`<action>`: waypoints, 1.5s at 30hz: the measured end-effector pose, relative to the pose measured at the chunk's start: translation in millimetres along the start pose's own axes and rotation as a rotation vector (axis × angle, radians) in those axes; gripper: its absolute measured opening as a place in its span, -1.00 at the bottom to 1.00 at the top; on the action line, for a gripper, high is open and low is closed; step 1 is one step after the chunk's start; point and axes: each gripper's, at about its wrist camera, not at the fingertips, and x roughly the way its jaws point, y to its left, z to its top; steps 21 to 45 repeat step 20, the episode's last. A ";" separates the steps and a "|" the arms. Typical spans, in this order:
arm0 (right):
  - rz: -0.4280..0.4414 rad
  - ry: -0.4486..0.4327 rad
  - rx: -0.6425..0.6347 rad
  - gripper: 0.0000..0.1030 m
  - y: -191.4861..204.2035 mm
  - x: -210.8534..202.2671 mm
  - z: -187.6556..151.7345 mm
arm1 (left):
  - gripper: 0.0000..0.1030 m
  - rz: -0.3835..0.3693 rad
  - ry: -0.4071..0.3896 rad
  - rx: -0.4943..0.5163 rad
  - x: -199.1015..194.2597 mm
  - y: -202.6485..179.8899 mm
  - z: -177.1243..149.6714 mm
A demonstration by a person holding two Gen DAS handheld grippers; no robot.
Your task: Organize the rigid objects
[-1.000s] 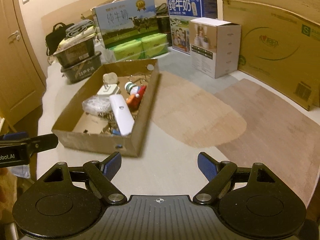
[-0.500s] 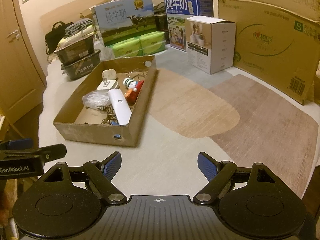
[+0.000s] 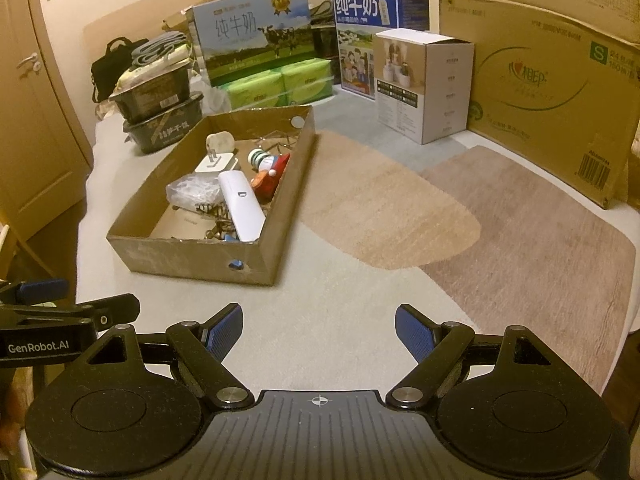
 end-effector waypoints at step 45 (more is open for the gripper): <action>0.001 -0.006 0.004 0.61 -1.3 -1.0 3.4 | 0.95 -0.006 -0.017 -0.008 0.9 5.3 -0.5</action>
